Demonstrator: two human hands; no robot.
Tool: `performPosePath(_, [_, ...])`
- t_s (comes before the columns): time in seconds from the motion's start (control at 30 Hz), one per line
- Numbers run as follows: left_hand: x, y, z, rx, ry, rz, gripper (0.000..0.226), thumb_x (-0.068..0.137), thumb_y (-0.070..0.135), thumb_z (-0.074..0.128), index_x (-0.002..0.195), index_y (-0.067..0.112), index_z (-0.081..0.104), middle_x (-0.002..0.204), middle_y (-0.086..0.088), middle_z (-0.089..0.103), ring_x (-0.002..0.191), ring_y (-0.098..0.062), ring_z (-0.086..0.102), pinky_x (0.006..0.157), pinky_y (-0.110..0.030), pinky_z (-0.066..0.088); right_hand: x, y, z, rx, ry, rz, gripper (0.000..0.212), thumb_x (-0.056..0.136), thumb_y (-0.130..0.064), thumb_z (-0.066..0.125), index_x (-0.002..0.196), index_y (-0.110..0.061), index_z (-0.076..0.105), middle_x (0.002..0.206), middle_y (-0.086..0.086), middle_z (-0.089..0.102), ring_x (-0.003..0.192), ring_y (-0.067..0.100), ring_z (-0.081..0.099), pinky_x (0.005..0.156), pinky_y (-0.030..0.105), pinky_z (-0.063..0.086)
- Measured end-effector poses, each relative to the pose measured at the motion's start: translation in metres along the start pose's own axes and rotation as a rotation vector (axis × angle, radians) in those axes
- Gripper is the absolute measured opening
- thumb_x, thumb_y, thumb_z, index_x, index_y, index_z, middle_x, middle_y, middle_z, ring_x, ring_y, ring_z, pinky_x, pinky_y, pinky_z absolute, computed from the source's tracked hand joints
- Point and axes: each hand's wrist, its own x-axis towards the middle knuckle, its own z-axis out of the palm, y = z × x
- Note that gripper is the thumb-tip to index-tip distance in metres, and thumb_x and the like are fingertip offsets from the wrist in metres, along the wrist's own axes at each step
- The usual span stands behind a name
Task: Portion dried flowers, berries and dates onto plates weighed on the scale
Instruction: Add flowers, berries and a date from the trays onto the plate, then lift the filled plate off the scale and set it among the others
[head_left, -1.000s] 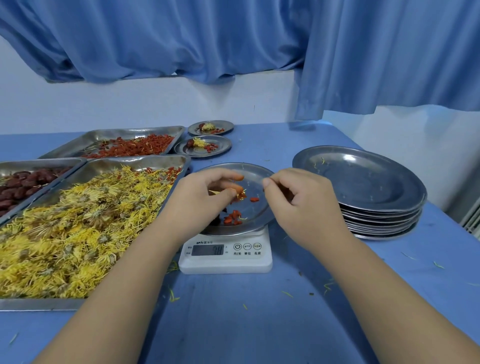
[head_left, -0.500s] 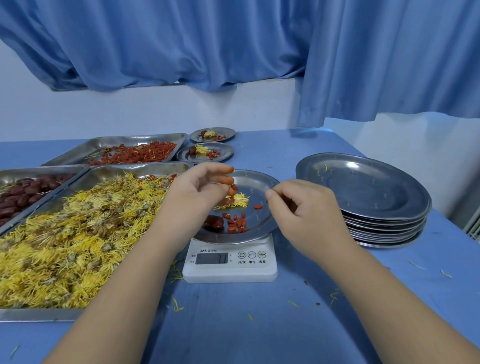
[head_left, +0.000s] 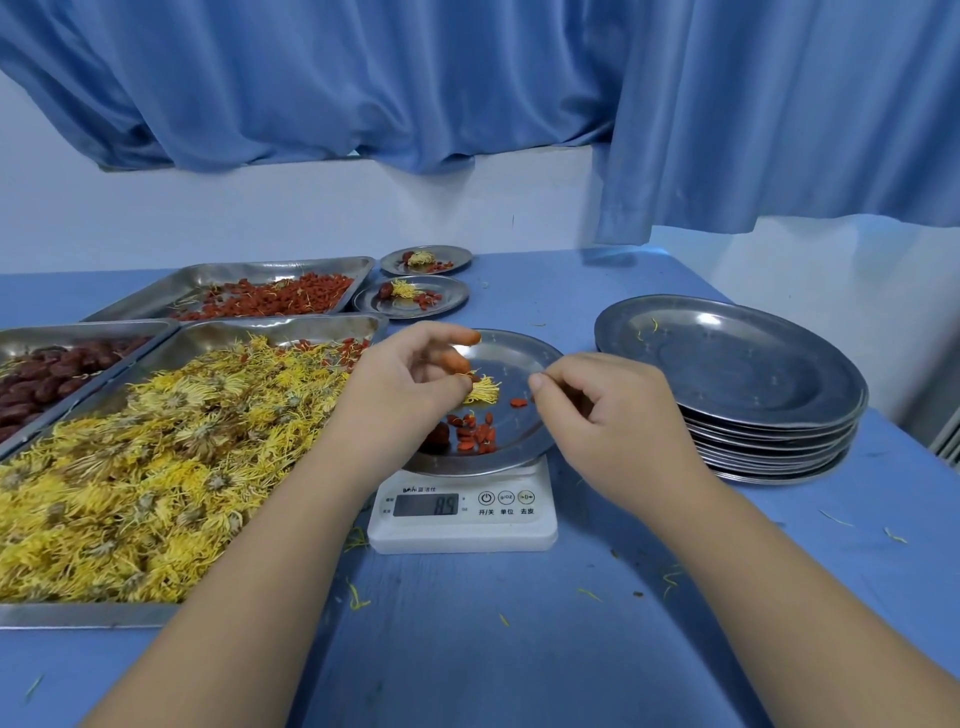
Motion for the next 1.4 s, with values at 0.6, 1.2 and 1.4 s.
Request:
performPosePath(0.6, [-0.003, 0.002, 0.002, 0.058, -0.022, 0.049, 0.024, 0.092, 0.012, 0.061, 0.107, 0.027, 0.071, 0.096, 0.006, 0.074, 0.088, -0.003, 0.068, 0.076, -0.015, 0.053, 0.001, -0.003, -0.001, -0.021, 0.007, -0.022, 0.035, 0.089, -0.027, 0.051, 0.062, -0.005, 0.054, 0.052, 0.001, 0.045, 0.056, 0.02, 0.043, 0.055, 0.036, 0.039])
performPosePath(1.2, [0.012, 0.005, -0.024, -0.308, 0.524, -0.327, 0.038, 0.102, 0.042, 0.037, 0.083, 0.031, 0.068, 0.099, 0.011, 0.066, 0.094, -0.008, 0.062, 0.066, -0.027, 0.041, 0.0, 0.005, 0.004, 0.042, -0.19, 0.617, 0.018, 0.084, -0.034, 0.055, 0.079, -0.018, 0.048, 0.068, 0.002, 0.065, 0.052, 0.02, 0.063, 0.057, 0.033, 0.052])
performPosePath(1.4, [0.009, 0.01, -0.029, -0.486, 0.533, -0.335, 0.04, 0.102, 0.044, 0.038, 0.08, 0.029, 0.068, 0.092, 0.012, 0.071, 0.101, -0.01, 0.064, 0.076, -0.032, 0.044, 0.001, 0.002, 0.006, 0.398, -0.149, 0.752, 0.013, 0.089, -0.008, 0.056, 0.08, -0.011, 0.047, 0.055, 0.008, 0.057, 0.04, 0.02, 0.055, 0.043, 0.028, 0.037])
